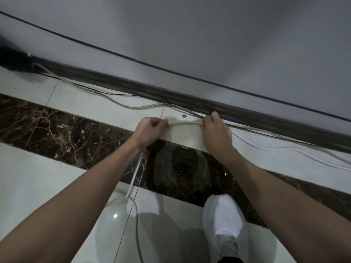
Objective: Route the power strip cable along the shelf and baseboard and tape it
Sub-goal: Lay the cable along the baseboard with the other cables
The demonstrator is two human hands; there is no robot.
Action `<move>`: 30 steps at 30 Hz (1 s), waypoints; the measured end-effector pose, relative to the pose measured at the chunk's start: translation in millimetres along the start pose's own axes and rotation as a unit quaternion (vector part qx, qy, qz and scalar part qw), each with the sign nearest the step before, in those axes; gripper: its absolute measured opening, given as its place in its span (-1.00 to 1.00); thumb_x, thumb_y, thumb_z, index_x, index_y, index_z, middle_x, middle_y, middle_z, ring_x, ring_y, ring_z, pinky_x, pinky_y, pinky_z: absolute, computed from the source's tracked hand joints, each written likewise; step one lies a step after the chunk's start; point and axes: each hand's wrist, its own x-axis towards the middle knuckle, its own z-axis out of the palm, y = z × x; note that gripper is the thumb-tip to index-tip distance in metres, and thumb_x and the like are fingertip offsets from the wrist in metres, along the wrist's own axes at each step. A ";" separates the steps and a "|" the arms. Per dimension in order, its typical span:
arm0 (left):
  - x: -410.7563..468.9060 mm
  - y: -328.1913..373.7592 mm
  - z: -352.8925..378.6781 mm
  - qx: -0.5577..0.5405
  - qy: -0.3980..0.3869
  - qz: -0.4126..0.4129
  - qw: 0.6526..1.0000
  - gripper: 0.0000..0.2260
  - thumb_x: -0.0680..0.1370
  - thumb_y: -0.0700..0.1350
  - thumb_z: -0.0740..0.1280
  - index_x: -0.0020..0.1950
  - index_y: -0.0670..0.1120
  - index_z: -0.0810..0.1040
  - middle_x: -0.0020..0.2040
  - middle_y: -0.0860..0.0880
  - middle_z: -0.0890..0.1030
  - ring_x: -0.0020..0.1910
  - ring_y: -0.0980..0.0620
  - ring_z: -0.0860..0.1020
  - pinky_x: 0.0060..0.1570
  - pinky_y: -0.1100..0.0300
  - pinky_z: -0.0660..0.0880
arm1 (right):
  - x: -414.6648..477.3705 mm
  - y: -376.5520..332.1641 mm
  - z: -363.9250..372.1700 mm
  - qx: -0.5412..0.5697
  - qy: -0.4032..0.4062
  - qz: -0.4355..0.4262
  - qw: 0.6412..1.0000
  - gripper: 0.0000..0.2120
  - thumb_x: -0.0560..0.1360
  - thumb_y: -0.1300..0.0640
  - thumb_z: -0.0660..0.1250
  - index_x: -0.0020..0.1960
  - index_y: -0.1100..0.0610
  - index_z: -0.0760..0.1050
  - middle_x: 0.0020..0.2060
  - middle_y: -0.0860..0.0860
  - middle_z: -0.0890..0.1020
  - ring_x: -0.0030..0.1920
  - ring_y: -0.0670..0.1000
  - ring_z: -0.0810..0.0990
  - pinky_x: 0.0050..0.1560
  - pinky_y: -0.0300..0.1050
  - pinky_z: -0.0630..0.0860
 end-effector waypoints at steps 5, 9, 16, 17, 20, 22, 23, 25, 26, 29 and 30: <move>3.8 3.2 3.5 0.248 0.043 0.128 0.959 -0.72 0.68 0.11 0.18 0.17 0.11 0.67 0.10 0.07 0.69 0.05 -0.05 0.61 0.06 0.03 0.53 | -3.5 -15.2 7.6 0.076 0.006 -0.130 0.989 -0.81 0.57 0.17 0.38 0.16 0.18 0.59 0.05 0.11 0.60 -0.03 0.14 0.62 -0.11 -0.04 0.56; 1.1 -2.6 2.8 0.246 0.032 0.145 0.958 -0.71 0.69 0.11 0.16 0.19 0.10 0.65 0.11 0.07 0.67 0.08 -0.02 0.59 0.08 0.02 0.52 | 5.4 -30.3 13.7 0.066 0.009 -0.120 0.991 -0.87 0.59 0.16 0.37 0.01 0.23 0.61 -0.04 0.14 0.62 -0.16 0.17 0.64 -0.22 -0.03 0.55; -14.6 -46.8 -26.8 0.141 0.011 0.078 0.987 -0.71 0.67 0.11 0.22 0.14 -0.02 0.66 -0.03 -0.02 0.72 -0.05 -0.03 0.65 0.02 0.02 0.59 | 13.0 -36.9 16.9 -0.014 0.003 -0.098 0.995 -0.86 0.53 0.24 0.43 0.00 0.32 0.57 -0.09 0.24 0.59 -0.29 0.22 0.63 -0.40 -0.10 0.41; -18.2 -54.4 -36.9 0.169 0.002 0.079 0.982 -0.70 0.67 0.14 0.21 0.14 0.03 0.65 -0.04 -0.01 0.72 -0.06 -0.02 0.66 0.00 0.00 0.61 | 12.7 -37.2 16.5 -0.023 -0.001 -0.088 0.996 -0.86 0.51 0.25 0.45 0.00 0.32 0.57 -0.09 0.24 0.59 -0.30 0.20 0.63 -0.39 -0.13 0.35; -31.3 -75.7 -74.1 0.285 -0.013 0.066 0.956 -0.64 0.64 0.26 0.11 0.19 0.17 0.62 0.04 0.07 0.71 0.02 -0.01 0.66 0.05 -0.03 0.59 | 11.7 -34.3 10.9 -0.046 -0.015 -0.041 0.998 -0.89 0.56 0.25 0.37 0.03 0.30 0.55 -0.07 0.21 0.55 -0.27 0.15 0.62 -0.36 -0.14 0.31; -35.9 -85.8 -93.5 0.336 0.012 0.062 0.940 -0.61 0.64 0.28 0.08 0.21 0.18 0.62 0.08 0.09 0.71 0.08 -0.04 0.65 0.05 -0.01 0.57 | 12.9 -35.8 6.8 -0.052 -0.028 -0.021 0.998 -0.85 0.62 0.21 0.27 0.07 0.30 0.54 -0.02 0.18 0.53 -0.20 0.14 0.62 -0.33 -0.11 0.35; -35.1 -87.8 -98.3 0.347 0.022 0.072 0.935 -0.61 0.65 0.27 0.08 0.20 0.17 0.63 0.10 0.08 0.70 0.10 -0.06 0.65 0.04 -0.01 0.57 | 13.3 -39.8 6.1 -0.053 -0.036 -0.011 0.998 -0.84 0.63 0.23 0.26 0.11 0.30 0.54 0.02 0.19 0.53 -0.15 0.14 0.62 -0.30 -0.10 0.39; -29.0 -83.3 -99.9 0.341 0.034 0.100 0.934 -0.57 0.65 0.25 0.04 0.19 0.12 0.64 0.10 0.06 0.70 0.10 -0.08 0.64 0.05 -0.04 0.58 | 12.8 -55.5 5.3 -0.025 -0.051 0.000 0.998 -0.79 0.61 0.27 0.25 0.21 0.29 0.52 0.15 0.21 0.52 -0.04 0.18 0.63 -0.18 -0.04 0.49; -26.4 -78.5 -98.1 0.337 0.040 0.108 0.934 -0.58 0.66 0.24 0.05 0.17 0.10 0.64 0.09 0.06 0.69 0.08 -0.08 0.64 0.03 -0.03 0.57 | 11.5 -65.9 6.0 -0.002 -0.058 -0.019 0.998 -0.75 0.61 0.26 0.25 0.26 0.27 0.49 0.22 0.21 0.50 0.03 0.20 0.62 -0.09 0.02 0.53; -18.2 -69.8 -92.4 0.374 0.069 0.127 0.916 -0.65 0.69 0.17 0.09 0.13 0.11 0.65 0.04 0.10 0.68 0.01 -0.03 0.64 -0.13 0.10 0.54 | 10.1 -99.2 11.0 0.070 -0.105 -0.112 0.986 -0.64 0.63 0.18 0.23 0.43 0.16 0.39 0.34 0.11 0.43 0.18 0.16 0.55 0.12 0.06 0.55; -18.0 -67.7 -90.6 0.388 0.069 0.137 0.909 -0.62 0.69 0.17 0.06 0.11 0.12 0.65 0.00 0.11 0.68 -0.04 -0.01 0.64 -0.17 0.11 0.56 | 11.2 -108.6 13.6 0.096 -0.111 -0.127 0.981 -0.59 0.63 0.20 0.25 0.47 0.14 0.37 0.35 0.09 0.42 0.19 0.15 0.54 0.14 0.07 0.56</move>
